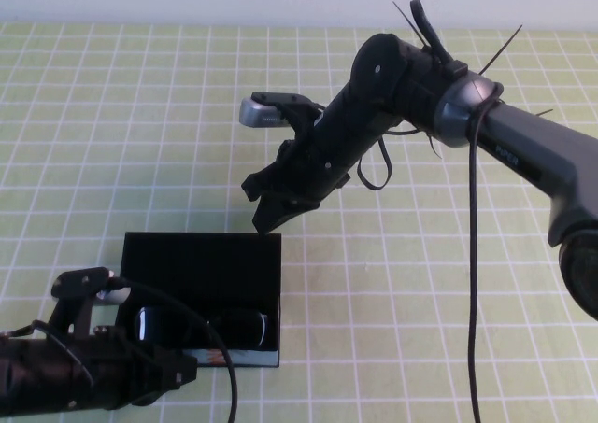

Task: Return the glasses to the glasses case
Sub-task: Close the glasses case

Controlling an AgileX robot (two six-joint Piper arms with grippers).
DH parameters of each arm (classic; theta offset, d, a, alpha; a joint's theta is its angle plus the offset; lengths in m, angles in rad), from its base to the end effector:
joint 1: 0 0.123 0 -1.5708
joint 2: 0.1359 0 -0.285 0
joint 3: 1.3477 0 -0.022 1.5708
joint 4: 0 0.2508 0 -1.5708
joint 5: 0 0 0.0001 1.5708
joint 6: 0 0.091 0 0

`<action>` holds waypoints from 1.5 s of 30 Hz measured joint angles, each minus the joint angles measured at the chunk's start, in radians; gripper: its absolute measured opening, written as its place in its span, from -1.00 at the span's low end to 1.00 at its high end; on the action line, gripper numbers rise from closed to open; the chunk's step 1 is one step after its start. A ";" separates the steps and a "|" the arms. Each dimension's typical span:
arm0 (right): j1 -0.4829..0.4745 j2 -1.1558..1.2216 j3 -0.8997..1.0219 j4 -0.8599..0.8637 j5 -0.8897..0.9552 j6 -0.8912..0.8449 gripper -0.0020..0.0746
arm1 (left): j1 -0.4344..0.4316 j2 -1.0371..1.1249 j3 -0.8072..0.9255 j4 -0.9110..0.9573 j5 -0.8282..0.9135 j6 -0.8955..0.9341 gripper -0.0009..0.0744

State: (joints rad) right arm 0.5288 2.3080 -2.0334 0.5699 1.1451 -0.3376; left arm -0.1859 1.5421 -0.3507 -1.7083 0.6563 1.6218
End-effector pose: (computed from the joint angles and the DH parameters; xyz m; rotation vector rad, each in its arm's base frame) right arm 0.4029 0.2872 0.2054 -0.9616 2.6806 0.8266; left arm 0.1885 -0.0915 0.1314 0.3295 2.5094 -0.9508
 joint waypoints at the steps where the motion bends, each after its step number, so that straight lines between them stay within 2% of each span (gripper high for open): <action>1: 0.000 0.000 0.000 0.002 0.025 0.000 -0.98 | 0.000 0.000 0.000 0.000 0.000 0.000 -0.99; 15: 0.009 0.000 0.000 0.036 0.067 0.015 -0.98 | 0.000 0.000 0.000 0.000 -0.003 0.011 -0.99; 27: 0.129 -0.133 0.115 0.025 0.072 0.021 -0.98 | 0.000 -0.007 0.000 -0.002 -0.017 0.013 -0.99; 35: 0.159 -0.159 0.195 -0.004 0.073 0.024 -0.98 | 0.000 -0.192 0.000 0.182 -0.036 -0.216 -0.99; 42: 0.181 -0.159 0.260 -0.016 0.073 0.024 -0.98 | 0.000 -0.532 0.000 0.555 -0.031 -0.605 -0.99; 45: 0.181 -0.157 0.269 -0.018 0.073 0.024 -0.98 | 0.000 -0.693 0.002 0.627 -0.017 -0.686 -0.99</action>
State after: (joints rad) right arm 0.7097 2.1510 -1.7639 0.5518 1.2183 -0.3140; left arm -0.1859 0.8486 -0.3486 -1.0818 0.6395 0.9360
